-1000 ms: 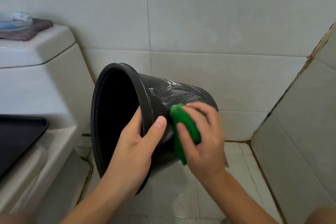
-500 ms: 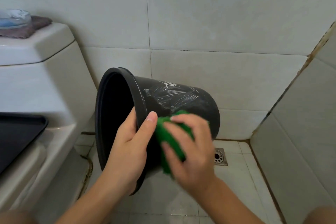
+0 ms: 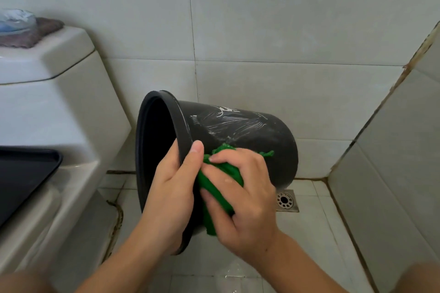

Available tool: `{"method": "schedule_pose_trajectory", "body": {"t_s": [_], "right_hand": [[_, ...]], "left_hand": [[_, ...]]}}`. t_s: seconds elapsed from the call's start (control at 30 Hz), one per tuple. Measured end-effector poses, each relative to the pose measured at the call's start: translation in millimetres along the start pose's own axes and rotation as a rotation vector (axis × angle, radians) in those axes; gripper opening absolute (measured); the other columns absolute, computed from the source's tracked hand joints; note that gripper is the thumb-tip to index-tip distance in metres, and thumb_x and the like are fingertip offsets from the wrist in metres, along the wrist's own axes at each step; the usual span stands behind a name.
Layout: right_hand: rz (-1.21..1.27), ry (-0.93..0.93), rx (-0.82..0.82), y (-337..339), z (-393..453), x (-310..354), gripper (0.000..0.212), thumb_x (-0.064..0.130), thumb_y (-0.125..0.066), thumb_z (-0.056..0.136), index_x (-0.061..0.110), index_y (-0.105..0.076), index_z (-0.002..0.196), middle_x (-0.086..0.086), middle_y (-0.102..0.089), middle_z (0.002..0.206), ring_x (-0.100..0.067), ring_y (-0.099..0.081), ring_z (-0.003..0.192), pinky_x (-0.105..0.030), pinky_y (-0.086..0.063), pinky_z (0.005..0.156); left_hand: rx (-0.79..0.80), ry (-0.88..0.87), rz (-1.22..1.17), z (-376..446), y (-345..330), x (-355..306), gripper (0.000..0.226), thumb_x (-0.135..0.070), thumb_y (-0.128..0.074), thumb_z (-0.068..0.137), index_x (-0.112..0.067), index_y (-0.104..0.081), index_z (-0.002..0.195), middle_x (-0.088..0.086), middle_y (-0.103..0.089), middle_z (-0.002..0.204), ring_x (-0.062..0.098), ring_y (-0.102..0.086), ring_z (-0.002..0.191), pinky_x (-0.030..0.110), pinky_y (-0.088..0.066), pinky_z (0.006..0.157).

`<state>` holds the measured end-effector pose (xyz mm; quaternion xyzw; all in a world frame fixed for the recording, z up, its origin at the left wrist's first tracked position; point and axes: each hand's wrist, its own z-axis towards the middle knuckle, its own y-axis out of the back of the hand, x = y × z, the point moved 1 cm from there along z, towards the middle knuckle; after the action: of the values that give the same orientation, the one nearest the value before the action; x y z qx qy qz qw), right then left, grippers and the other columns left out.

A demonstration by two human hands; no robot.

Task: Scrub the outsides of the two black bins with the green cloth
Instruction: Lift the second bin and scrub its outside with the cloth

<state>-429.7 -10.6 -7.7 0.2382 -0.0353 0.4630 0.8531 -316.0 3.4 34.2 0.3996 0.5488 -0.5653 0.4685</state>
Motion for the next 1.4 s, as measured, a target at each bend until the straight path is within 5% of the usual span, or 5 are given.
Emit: {"method": "schedule_pose_trajectory", "body": {"t_s": [0.3, 0.77, 1.0, 1.27, 1.4], "right_hand": [[-0.109, 0.286, 0.162, 13, -28, -27, 0.021, 0.018, -0.061, 0.091, 0.014, -0.062, 0.112, -0.008, -0.055, 0.114, -0.028, -0.051, 0.108, -0.033, -0.042, 0.105], [-0.131, -0.002, -0.066, 11, -1, -18, 0.021, 0.025, -0.057, 0.095, 0.014, -0.065, 0.112, -0.009, -0.063, 0.11, -0.031, -0.06, 0.1, -0.031, -0.049, 0.09], [-0.212, -0.671, -0.185, 28, -7, -89, 0.031, 0.03, -0.055, 0.09, 0.012, -0.071, 0.11, 0.005, -0.056, 0.107, -0.001, -0.045, 0.098, -0.003, -0.033, 0.08], [-0.101, -0.133, -0.158, 11, 19, -13, 0.027, 0.023, -0.057, 0.093, 0.005, -0.075, 0.102, -0.012, -0.065, 0.102, -0.025, -0.06, 0.095, -0.028, -0.047, 0.086], [-0.153, -0.218, -0.174, 18, 5, -42, 0.025, 0.023, -0.06, 0.088, 0.006, -0.075, 0.099, -0.01, -0.065, 0.101, -0.023, -0.06, 0.092, -0.026, -0.047, 0.082]], "left_hand": [[-0.033, 0.084, 0.0, -5, 7, 3, 0.034, -0.039, -0.052, 0.081, -0.031, -0.073, 0.106, -0.004, -0.076, 0.11, 0.018, -0.069, 0.108, 0.042, -0.048, 0.099], [0.109, -0.179, 0.158, -2, 5, 2, 0.028, -0.046, -0.055, 0.079, -0.045, -0.071, 0.102, -0.011, -0.074, 0.107, 0.006, -0.068, 0.104, 0.021, -0.052, 0.088], [0.2, -0.243, 0.274, -7, 9, -5, 0.036, -0.047, -0.049, 0.082, -0.054, -0.064, 0.115, -0.021, -0.07, 0.117, -0.002, -0.063, 0.112, 0.011, -0.048, 0.088], [0.171, -0.225, 0.216, -3, 2, 8, 0.034, -0.045, -0.053, 0.082, -0.046, -0.067, 0.113, -0.013, -0.072, 0.114, 0.005, -0.066, 0.109, 0.019, -0.05, 0.09], [0.127, -0.215, 0.132, -5, 2, 7, 0.036, -0.043, -0.056, 0.079, -0.04, -0.07, 0.112, -0.008, -0.073, 0.114, 0.007, -0.067, 0.11, 0.02, -0.052, 0.09]]}}
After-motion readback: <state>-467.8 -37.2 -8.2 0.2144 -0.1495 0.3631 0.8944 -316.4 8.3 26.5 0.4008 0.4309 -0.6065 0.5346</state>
